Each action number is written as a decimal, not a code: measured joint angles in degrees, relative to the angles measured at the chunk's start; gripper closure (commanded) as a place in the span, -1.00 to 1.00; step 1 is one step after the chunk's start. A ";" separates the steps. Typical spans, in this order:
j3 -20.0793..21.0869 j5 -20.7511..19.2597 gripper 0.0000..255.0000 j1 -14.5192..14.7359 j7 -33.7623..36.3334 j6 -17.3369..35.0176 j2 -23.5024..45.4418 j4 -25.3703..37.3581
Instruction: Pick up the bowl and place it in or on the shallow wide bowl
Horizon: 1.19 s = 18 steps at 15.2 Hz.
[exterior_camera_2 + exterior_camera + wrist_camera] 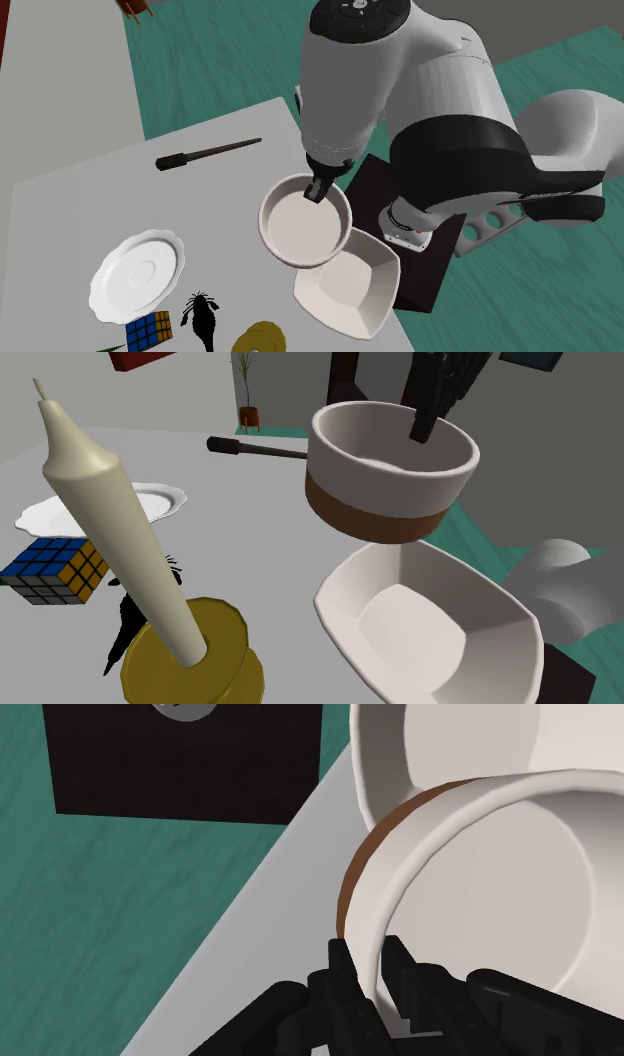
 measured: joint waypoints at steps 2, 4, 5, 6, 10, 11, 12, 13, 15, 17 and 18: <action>0.41 1.42 1.00 0.92 1.41 -1.19 -3.05 -1.57; 1.05 2.76 1.00 1.66 3.09 -2.86 -5.20 -1.71; 1.54 3.45 1.00 1.94 4.06 -3.61 -5.94 -1.52; 2.11 4.27 1.00 2.30 5.08 -4.01 -7.04 -2.02; 3.39 6.67 1.00 3.48 7.80 -5.45 -10.52 -3.42; 3.51 6.96 1.00 3.66 7.92 -5.08 -11.18 -4.40; 3.52 7.15 1.00 3.85 7.83 -4.51 -11.87 -5.67; 3.69 7.41 1.00 3.99 7.88 -3.90 -12.47 -6.82; 3.69 7.71 1.00 4.34 7.59 -2.70 -13.74 -9.30; 3.77 8.01 1.00 4.64 7.33 -1.48 -14.89 -11.65; 3.85 8.18 1.00 4.80 7.17 -0.71 -15.48 -13.02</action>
